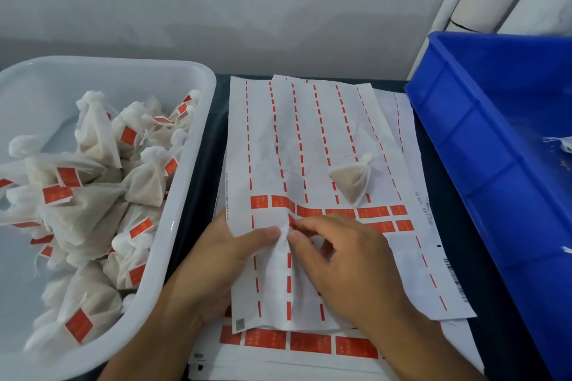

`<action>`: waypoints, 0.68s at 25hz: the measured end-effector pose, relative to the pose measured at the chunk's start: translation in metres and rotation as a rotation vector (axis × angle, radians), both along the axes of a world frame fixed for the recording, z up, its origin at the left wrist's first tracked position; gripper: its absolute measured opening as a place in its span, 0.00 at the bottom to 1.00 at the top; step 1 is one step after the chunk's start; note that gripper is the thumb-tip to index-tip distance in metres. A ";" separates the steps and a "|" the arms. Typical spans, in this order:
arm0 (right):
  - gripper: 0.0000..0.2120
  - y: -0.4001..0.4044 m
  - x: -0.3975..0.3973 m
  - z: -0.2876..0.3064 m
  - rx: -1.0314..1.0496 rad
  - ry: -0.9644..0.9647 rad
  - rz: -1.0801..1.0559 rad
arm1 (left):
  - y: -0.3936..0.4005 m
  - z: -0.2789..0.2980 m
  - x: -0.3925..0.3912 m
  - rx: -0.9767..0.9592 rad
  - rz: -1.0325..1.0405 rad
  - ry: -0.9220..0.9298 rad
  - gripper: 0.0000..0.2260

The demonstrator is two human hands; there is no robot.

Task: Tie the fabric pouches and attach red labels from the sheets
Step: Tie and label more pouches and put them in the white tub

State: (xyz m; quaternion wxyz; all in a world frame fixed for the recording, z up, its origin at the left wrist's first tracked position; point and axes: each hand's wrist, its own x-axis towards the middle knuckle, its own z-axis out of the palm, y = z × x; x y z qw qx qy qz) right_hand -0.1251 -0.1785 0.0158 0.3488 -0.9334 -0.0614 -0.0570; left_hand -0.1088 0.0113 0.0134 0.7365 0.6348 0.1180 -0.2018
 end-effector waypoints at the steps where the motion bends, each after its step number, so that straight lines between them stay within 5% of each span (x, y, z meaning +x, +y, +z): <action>1: 0.26 0.001 0.000 0.001 0.026 -0.010 -0.002 | -0.001 0.001 0.000 0.003 -0.010 -0.002 0.24; 17: 0.20 -0.003 0.003 0.002 0.018 0.020 0.095 | -0.010 0.001 0.001 0.114 -0.033 -0.169 0.10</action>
